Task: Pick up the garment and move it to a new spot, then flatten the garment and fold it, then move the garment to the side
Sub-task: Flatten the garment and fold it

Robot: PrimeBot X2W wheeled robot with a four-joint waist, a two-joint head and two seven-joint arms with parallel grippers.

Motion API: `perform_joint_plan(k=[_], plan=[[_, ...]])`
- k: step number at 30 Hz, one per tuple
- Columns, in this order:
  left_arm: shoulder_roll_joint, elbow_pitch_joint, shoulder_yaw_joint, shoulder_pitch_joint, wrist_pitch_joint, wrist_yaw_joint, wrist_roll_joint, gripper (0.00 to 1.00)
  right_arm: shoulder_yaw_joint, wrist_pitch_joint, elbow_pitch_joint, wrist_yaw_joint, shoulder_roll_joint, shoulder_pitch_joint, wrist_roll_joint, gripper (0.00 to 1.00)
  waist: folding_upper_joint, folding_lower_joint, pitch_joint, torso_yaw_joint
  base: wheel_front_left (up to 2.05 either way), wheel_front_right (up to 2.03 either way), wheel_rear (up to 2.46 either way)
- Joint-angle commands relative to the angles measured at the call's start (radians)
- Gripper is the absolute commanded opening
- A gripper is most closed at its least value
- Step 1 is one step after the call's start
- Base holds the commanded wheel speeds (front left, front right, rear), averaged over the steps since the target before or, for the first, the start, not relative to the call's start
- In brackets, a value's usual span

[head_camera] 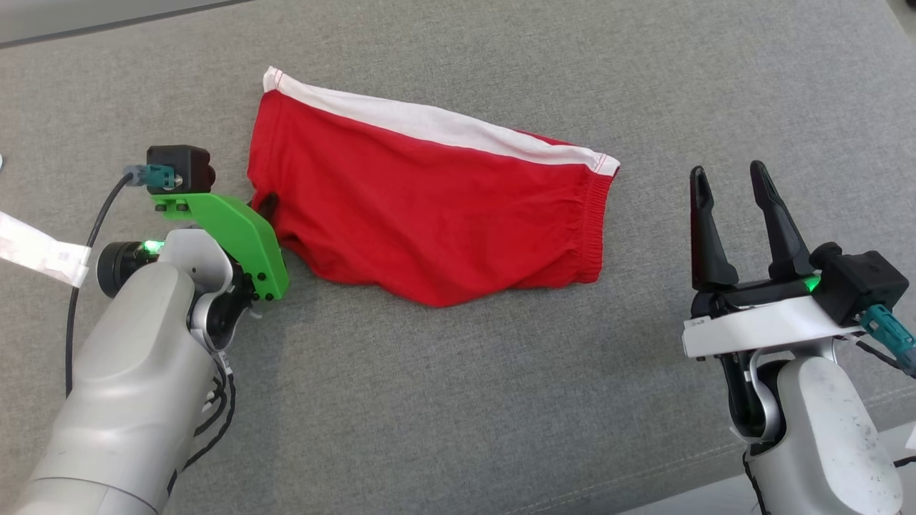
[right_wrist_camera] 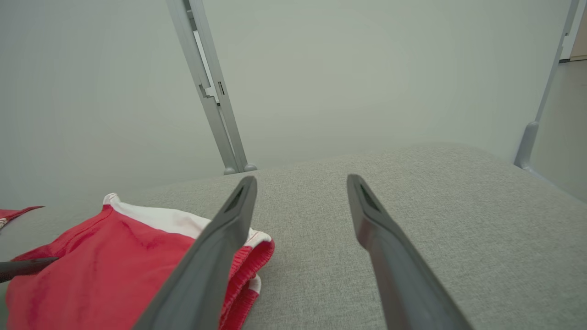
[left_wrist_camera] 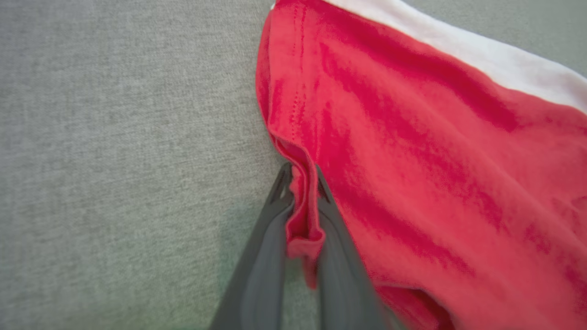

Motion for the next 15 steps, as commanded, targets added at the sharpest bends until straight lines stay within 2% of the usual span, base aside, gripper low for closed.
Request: perform_joint_plan(k=[1, 11, 15], plan=[[0.005, -0.007, 0.003, 0.019, -0.008, 0.002, -0.007, 0.0, -0.004, -0.003, 0.002, -0.001, -0.002, 0.001, -0.001, 1.0, 0.0, 0.0, -0.008, 0.007, 0.0, 0.0, 0.0], [0.02, -0.13, 0.01, 0.148, -0.073, -0.008, -0.034, 0.0, -0.056, -0.003, 0.013, -0.001, -0.002, 0.038, -0.033, 1.0, 0.0, 0.0, -0.082, 0.074, 0.0, 0.0, 0.0], [0.035, -0.225, 0.013, 0.233, -0.092, 0.023, -0.039, 0.0, -0.074, -0.003, 0.018, -0.001, -0.002, 0.05, -0.05, 1.0, 0.0, 0.0, -0.104, 0.102, 0.0, 0.0, 0.0]])
